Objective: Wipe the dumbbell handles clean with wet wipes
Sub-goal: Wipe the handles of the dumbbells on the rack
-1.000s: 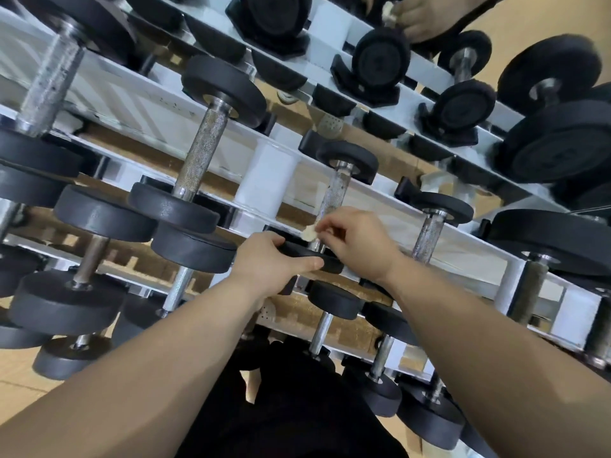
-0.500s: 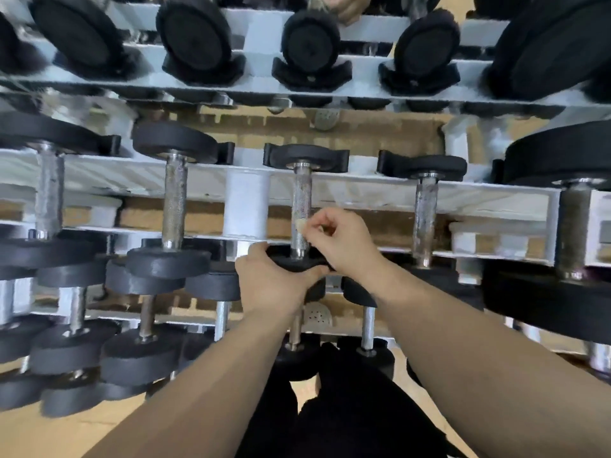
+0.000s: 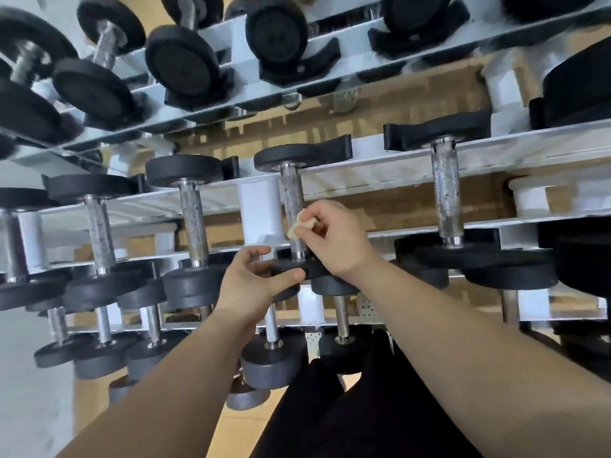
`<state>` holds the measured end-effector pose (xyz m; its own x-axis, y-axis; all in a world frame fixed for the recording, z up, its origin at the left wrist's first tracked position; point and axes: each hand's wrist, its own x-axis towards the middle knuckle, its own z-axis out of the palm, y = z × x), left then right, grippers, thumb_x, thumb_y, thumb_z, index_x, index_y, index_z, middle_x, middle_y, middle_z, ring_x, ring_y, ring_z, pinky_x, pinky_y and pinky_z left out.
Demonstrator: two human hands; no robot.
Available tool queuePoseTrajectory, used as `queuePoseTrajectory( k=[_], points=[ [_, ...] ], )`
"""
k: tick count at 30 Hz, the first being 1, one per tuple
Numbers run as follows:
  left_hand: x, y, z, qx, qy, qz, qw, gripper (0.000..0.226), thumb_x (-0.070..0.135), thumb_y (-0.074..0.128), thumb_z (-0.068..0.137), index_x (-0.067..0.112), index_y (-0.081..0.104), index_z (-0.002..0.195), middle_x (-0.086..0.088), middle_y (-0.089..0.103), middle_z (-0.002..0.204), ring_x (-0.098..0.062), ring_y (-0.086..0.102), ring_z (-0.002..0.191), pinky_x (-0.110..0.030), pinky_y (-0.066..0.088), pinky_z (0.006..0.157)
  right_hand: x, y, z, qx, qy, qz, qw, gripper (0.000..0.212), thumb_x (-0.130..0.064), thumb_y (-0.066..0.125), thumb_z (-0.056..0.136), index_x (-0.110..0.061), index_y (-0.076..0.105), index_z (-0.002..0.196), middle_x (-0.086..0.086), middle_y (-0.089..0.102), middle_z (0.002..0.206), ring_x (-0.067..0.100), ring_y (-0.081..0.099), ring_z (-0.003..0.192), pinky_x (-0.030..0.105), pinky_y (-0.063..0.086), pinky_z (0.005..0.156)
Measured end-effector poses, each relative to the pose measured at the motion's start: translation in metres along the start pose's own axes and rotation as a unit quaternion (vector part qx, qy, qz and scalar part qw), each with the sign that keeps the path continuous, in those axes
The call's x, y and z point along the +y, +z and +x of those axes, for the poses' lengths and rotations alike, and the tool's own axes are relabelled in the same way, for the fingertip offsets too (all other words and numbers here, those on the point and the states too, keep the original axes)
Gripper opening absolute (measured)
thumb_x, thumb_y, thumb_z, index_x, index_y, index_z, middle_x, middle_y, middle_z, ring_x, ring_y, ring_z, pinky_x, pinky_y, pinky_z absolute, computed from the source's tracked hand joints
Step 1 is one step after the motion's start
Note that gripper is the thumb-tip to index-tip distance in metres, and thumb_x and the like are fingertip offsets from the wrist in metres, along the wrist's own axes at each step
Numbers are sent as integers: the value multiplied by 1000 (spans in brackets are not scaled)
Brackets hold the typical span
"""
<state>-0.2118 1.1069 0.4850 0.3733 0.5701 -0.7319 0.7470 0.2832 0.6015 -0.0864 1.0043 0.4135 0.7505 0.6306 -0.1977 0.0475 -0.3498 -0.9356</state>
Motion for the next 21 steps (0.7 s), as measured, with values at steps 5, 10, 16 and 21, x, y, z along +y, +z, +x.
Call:
queuePoseTrajectory(
  k=[5,10,16,21],
  points=[
    [-2,-2,4,-6,12,-4,1000,65,6,92,67,14,56,121,-11,67,115,-18,64,93,-15,51,53,-16,2,35,45,31,57,997,6,-25,70,91,-20,67,93,-10,62,87,4,56,78,20,44,71],
    [-4,-6,8,-14,12,0,1000,66,10,93,67,17,55,121,-10,69,115,-18,65,97,-15,52,57,-20,-1,44,35,63,71,995,11,-31,70,92,-20,66,94,-8,65,95,7,59,86,19,45,75],
    [-5,-6,7,-28,9,-28,999,63,-1,87,72,8,52,124,-17,66,115,-15,63,86,-12,51,54,0,2,7,-21,27,-19,999,12,-27,70,91,-21,62,84,-4,63,82,8,53,73,7,33,63],
    [-3,-4,9,-24,4,-41,999,62,4,90,69,11,53,118,-18,68,115,-17,62,85,-11,50,55,-24,-1,43,40,55,32,997,14,-31,66,94,-21,61,86,-15,55,75,-1,49,67,14,34,60]
  ],
)
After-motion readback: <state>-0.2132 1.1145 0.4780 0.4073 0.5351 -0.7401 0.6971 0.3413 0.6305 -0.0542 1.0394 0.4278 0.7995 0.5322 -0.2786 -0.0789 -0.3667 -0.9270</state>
